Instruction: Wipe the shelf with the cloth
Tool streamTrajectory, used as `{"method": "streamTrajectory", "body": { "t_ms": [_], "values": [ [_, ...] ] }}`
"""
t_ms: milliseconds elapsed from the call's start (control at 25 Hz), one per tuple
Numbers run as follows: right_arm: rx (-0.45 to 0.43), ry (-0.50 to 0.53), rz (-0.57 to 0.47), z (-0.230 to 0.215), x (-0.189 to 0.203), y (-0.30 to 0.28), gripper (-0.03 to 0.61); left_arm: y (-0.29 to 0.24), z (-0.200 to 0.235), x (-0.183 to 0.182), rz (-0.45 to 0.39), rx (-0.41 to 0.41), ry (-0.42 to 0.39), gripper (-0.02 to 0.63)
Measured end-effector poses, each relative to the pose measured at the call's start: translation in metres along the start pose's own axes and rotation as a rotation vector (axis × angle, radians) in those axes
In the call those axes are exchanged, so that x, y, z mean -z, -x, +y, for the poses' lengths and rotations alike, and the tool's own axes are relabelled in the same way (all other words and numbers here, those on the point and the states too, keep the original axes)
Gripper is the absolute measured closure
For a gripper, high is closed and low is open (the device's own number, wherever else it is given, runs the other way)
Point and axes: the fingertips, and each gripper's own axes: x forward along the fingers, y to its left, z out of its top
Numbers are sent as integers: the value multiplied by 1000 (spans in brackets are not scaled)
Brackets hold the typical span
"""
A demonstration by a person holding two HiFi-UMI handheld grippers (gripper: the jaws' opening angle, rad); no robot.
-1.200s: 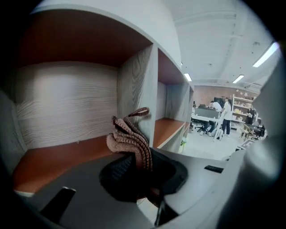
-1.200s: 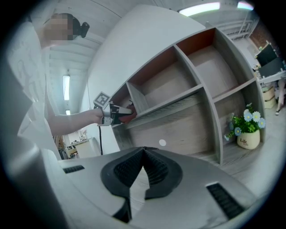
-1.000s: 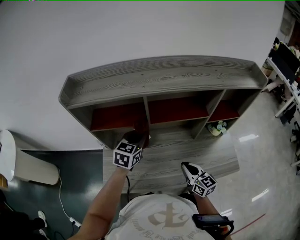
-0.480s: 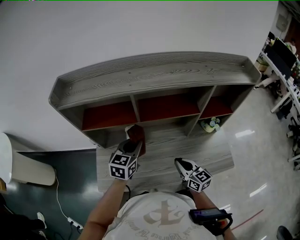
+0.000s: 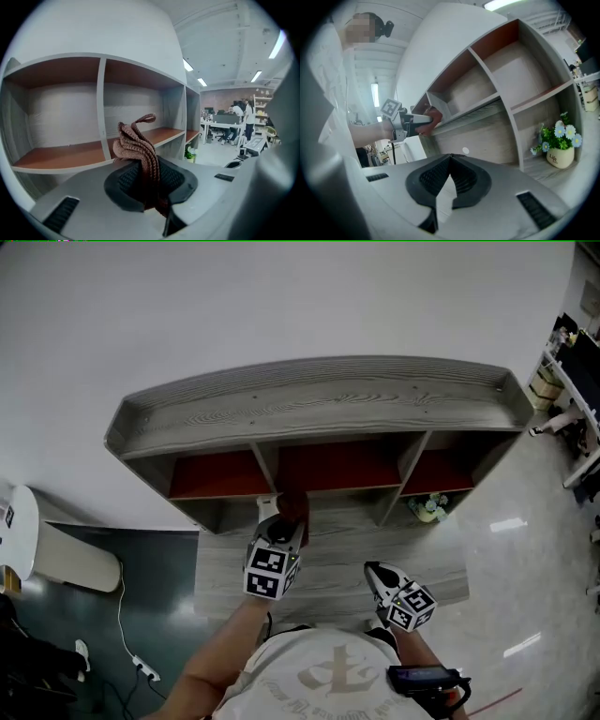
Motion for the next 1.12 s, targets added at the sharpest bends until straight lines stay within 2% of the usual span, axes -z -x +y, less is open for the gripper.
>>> {"method": "streamTrajectory", "body": {
  "t_ms": [320,480,800,1120],
  "values": [
    [-43,-21,-6,-32,-11,18,574,-38,26,-33,112,-225,-80,545],
    [-54,-31,-2,-51,-12,29,574,-53,41,-48,148,-308,-92,545],
    [-96,-31,-2,-81,-22,41,574,-78,50,-59,226,-407,-68,545],
    [-155,-22,16,-102,-26,51,574,-101,63,-48,318,-488,-25,545]
  ]
}}
